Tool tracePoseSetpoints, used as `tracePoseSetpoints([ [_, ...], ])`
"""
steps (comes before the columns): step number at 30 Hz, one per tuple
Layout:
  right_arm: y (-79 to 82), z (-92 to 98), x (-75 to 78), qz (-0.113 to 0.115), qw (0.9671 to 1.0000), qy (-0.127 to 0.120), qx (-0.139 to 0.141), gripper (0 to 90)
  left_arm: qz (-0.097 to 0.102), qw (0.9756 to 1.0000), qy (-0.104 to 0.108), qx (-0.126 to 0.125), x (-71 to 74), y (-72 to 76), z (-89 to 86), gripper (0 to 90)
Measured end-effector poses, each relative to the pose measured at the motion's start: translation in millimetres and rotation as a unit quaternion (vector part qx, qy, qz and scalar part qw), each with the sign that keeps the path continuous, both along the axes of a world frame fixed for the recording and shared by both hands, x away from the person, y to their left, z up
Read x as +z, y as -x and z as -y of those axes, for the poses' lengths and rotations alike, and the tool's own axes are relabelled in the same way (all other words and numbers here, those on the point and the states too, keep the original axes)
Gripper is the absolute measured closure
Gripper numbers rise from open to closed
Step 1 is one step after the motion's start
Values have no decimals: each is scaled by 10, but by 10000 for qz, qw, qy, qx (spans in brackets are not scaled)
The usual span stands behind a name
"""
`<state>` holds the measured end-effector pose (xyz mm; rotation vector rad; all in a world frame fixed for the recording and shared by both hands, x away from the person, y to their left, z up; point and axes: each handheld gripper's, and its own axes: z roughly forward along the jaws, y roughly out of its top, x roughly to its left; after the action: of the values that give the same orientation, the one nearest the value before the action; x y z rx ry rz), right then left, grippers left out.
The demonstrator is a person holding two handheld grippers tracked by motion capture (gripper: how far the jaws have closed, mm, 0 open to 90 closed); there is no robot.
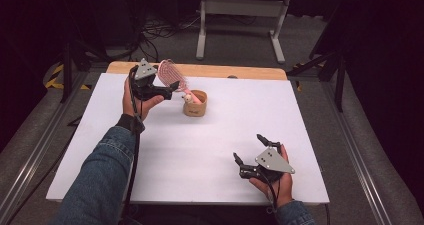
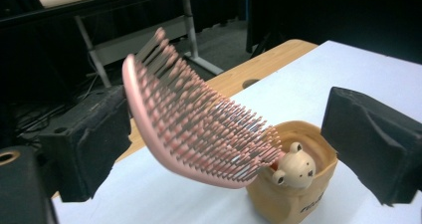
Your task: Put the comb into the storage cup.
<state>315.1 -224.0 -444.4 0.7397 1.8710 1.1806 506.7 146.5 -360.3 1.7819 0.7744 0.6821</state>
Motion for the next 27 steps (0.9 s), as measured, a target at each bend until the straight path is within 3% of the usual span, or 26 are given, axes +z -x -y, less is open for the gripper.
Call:
tracePoseSetpoints([
  [27,-1,-26,-12,5,10000,62,6,89,44,10000,-48,4,-121,82,-95,80],
])
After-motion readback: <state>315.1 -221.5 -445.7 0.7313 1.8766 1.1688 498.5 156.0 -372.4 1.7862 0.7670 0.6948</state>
